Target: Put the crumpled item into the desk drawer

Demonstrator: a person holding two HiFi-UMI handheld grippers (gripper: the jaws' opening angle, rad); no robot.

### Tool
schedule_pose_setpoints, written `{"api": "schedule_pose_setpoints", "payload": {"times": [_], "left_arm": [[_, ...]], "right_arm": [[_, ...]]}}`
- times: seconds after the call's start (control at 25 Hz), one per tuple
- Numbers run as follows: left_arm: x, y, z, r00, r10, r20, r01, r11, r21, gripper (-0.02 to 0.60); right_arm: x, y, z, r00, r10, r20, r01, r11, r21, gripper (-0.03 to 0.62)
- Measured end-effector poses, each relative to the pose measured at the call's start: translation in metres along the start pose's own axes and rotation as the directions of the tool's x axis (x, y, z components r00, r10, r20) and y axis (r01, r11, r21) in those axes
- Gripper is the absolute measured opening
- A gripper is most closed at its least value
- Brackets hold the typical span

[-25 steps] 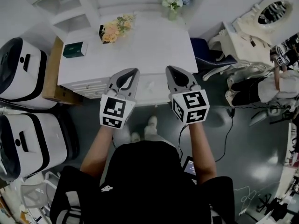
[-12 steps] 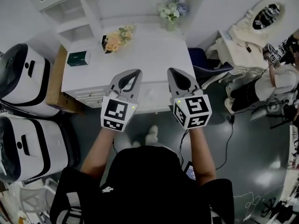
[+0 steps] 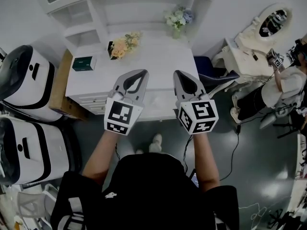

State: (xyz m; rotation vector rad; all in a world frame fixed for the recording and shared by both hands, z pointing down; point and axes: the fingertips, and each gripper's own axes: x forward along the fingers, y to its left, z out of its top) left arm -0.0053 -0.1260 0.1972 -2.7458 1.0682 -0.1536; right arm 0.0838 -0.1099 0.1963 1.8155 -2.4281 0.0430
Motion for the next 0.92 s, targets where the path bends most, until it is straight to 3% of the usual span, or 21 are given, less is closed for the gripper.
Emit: {"api": "schedule_pose_setpoints", "payload": {"times": [0.92], "left_arm": [[0.013, 0.001, 0.004, 1.0, -0.001, 0.014, 0.001, 1.0, -0.003, 0.006]], "right_arm": [[0.005, -0.007, 0.003, 1.0, 0.005, 0.006, -0.005, 1.0, 0.004, -0.003]]}}
